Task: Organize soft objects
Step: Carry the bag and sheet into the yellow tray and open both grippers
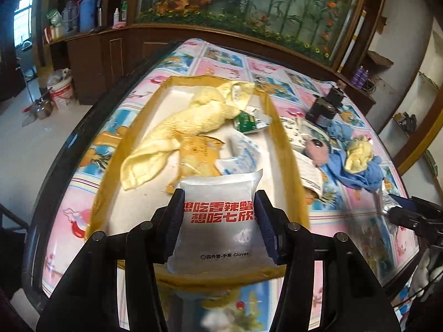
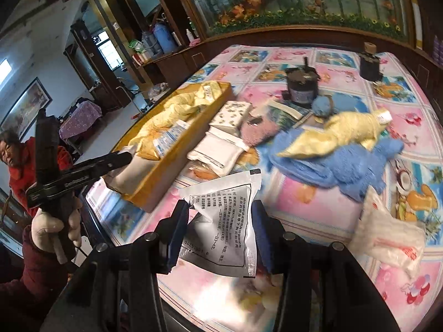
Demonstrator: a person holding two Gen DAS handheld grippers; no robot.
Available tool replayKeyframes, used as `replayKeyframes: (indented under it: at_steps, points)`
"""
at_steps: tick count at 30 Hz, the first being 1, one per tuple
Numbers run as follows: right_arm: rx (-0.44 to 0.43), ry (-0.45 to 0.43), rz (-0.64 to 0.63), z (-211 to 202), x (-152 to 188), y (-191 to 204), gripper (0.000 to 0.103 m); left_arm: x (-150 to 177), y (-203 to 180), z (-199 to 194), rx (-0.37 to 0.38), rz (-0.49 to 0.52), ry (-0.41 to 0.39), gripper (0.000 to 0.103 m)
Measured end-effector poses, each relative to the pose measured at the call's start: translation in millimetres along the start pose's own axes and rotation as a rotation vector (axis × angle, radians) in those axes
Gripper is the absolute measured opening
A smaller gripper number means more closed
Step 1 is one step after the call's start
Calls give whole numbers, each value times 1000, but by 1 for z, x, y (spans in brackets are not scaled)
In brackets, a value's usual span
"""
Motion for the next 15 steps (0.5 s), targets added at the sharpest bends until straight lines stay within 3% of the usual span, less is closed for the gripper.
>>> replayKeyframes:
  at_steps: [7, 15]
  points:
    - [-76, 36, -89, 56, -49, 49, 46, -18, 21, 34, -113, -7, 63, 51]
    - [-98, 107, -145, 121, -76, 81, 46, -28, 44, 44, -123, -82, 55, 58]
Point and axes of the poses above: each gripper's, at about its wrist camera, not at the fingertips, and z roughly the way its jaws point, y to its left, x to its underside, the point moved 4 cm from there along z, roughly the way its jaws point, and after that the axes turned 11 degrees about -z, right-handed, at the moved point
